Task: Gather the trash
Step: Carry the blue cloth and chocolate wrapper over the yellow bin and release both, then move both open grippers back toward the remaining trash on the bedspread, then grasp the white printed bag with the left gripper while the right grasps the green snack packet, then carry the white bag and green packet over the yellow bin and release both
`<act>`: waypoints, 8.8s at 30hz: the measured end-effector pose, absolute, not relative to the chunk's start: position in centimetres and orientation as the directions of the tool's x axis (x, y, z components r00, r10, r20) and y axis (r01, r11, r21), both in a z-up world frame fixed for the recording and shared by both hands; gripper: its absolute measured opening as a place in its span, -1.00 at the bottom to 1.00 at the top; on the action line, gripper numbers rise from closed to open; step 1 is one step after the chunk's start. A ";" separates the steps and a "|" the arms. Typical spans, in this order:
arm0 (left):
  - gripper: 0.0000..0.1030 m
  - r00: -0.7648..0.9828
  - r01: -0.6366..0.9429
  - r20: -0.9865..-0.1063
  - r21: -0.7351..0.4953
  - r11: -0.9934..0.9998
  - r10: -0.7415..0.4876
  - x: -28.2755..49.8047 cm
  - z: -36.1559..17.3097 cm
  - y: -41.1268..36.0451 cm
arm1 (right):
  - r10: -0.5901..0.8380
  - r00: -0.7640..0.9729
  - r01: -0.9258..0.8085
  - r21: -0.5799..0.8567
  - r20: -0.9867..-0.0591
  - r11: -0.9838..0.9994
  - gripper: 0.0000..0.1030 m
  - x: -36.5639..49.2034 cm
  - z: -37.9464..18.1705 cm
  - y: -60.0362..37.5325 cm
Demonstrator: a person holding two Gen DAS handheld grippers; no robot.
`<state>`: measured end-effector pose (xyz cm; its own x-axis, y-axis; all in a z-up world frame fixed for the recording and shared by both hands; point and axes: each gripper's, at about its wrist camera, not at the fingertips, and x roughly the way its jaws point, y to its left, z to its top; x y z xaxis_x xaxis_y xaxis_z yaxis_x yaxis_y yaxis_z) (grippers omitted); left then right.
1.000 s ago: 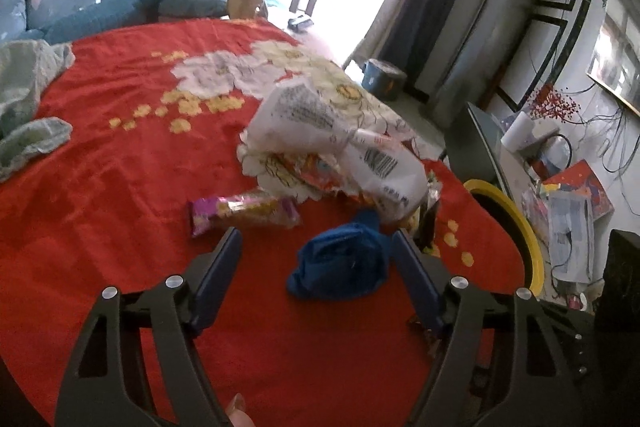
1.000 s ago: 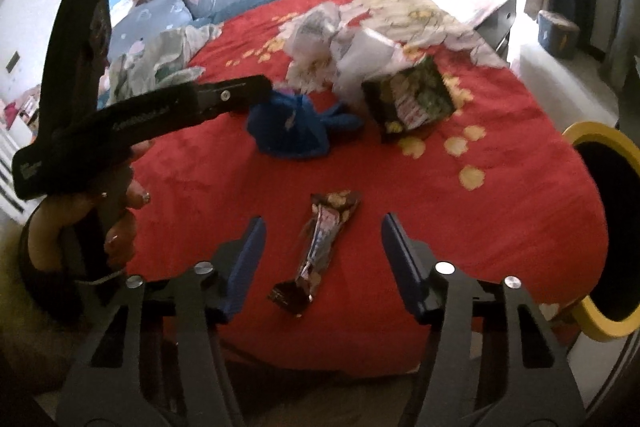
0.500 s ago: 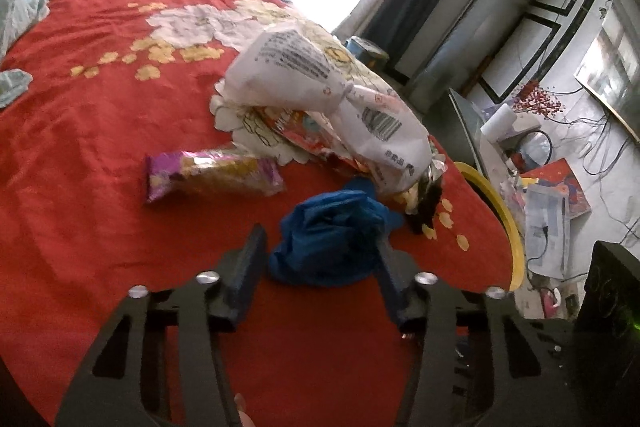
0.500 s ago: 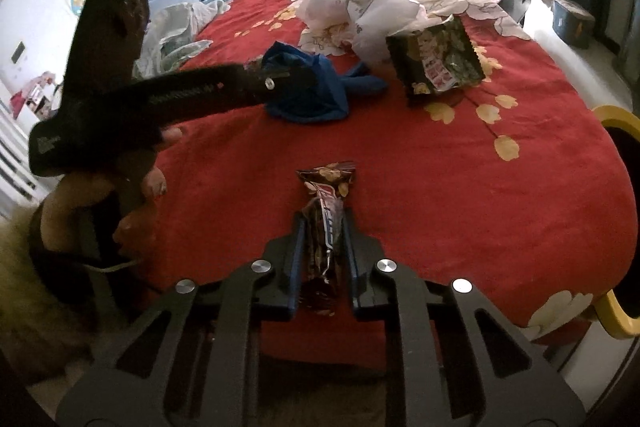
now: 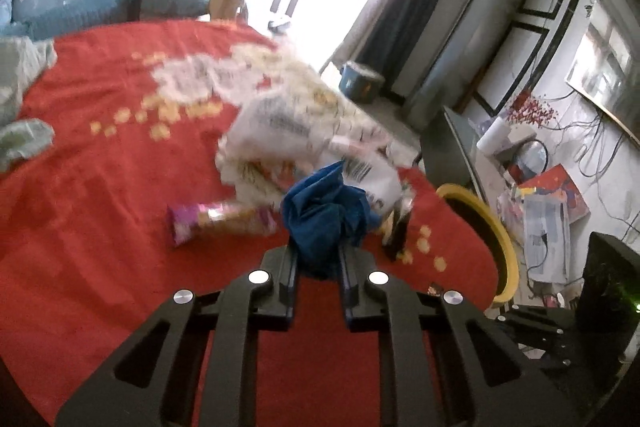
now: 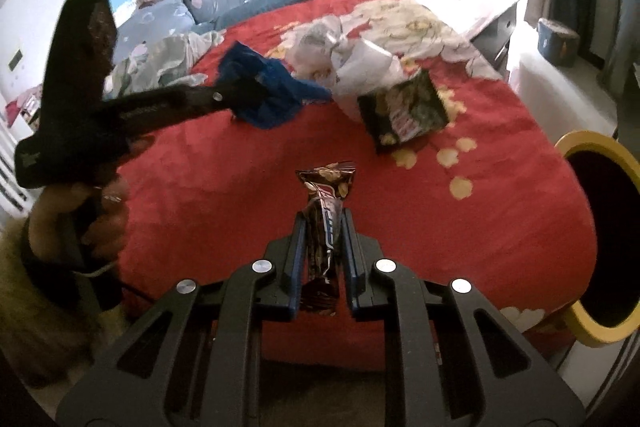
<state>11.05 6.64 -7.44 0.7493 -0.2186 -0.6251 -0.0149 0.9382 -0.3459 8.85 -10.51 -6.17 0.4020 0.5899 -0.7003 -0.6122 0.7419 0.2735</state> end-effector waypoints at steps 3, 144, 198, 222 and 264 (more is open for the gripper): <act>-0.71 0.772 -0.013 -0.602 -0.334 0.942 -0.203 10.5 -5.8 6.6 | 0.595 0.424 -0.610 0.270 -0.683 0.745 -0.78 8.9 -5.3 -11.0; 0.84 0.675 0.330 -0.641 -0.180 0.927 -0.365 18.4 -8.4 -18.8 | 0.207 0.758 0.087 0.411 -0.618 0.907 0.16 18.8 -7.8 -38.3; 0.84 0.847 -0.151 -0.531 -0.303 0.941 -0.035 17.1 -4.1 5.1 | 0.489 0.564 -0.542 0.149 -0.666 0.827 0.16 14.9 -6.0 -11.9; 0.77 0.704 -0.304 -0.705 -0.408 0.861 -0.086 24.9 -9.8 10.5 | 0.494 0.489 -0.557 0.179 -0.719 0.811 -0.56 17.3 -9.3 -9.0; -0.11 0.868 -0.025 -0.471 -0.359 0.933 -0.158 17.5 0.0 3.3 | 0.526 0.609 -0.467 0.268 -0.593 0.843 -0.97 17.4 -3.3 -17.4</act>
<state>17.55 3.34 0.00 0.8681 -0.1578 -0.4706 -0.0252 0.9329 -0.3594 17.42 -17.42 -3.32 0.6093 0.5262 -0.5932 -0.4670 0.8427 0.2678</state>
